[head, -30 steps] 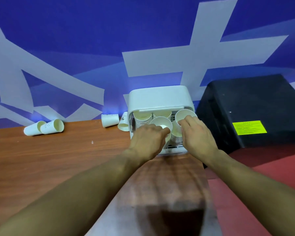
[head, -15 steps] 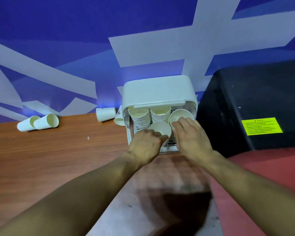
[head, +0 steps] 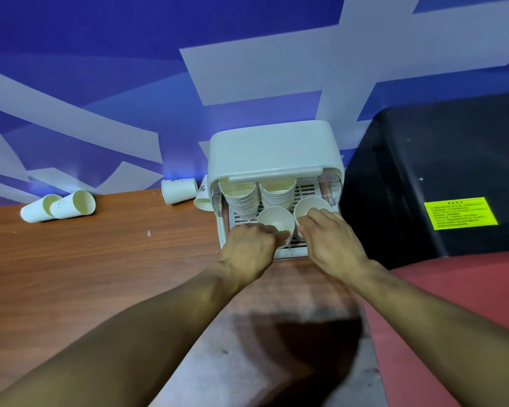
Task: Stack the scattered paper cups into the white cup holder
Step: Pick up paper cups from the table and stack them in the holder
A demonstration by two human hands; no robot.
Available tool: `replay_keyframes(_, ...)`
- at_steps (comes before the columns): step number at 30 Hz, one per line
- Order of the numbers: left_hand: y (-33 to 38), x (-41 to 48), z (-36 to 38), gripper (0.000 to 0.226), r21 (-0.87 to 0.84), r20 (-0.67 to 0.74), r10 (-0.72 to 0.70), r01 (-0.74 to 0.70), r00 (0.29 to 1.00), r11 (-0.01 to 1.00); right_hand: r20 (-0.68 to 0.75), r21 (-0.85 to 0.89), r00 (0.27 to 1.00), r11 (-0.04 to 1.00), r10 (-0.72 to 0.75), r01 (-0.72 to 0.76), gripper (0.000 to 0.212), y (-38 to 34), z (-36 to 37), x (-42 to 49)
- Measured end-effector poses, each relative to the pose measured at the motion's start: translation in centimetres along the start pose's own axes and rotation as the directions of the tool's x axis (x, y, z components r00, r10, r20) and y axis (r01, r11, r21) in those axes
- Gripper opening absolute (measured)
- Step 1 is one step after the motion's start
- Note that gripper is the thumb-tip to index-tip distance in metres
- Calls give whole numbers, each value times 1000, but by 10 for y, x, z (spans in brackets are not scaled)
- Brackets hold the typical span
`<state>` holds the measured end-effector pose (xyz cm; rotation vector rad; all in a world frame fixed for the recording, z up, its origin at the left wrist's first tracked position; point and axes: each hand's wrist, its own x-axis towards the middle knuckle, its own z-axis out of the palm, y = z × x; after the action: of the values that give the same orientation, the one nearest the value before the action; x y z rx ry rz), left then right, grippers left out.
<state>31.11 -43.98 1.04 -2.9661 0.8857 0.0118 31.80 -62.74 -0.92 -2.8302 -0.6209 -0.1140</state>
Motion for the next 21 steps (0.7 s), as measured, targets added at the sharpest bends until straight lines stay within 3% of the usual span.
replay_keyframes(6,-1,-4,1,39,-14,-31,-10,9,999,1000,-34,43,998,998,46,-45,24,-7,2,3)
replay_keyframes(9,-1,-6,4,28,-95,-44,-32,27,999,995,-23,48,998,997,59,-58,25,-11,3,5)
replay_keyframes(12,0,-6,3,16,-165,-16,-41,38,999,986,6,71,995,993,97,-97,19,-10,5,7)
replay_keyframes(15,0,-6,0,23,-243,43,-57,66,997,968,60,112,986,981,155,-161,11,-11,1,10)
replay_keyframes(17,-1,-10,-3,30,-279,47,-76,86,996,956,30,153,984,972,178,-180,16,-17,-4,8)
replay_keyframes(21,-12,-24,-13,31,-312,-30,-94,80,995,947,-132,212,986,975,100,-70,28,-37,-15,8)
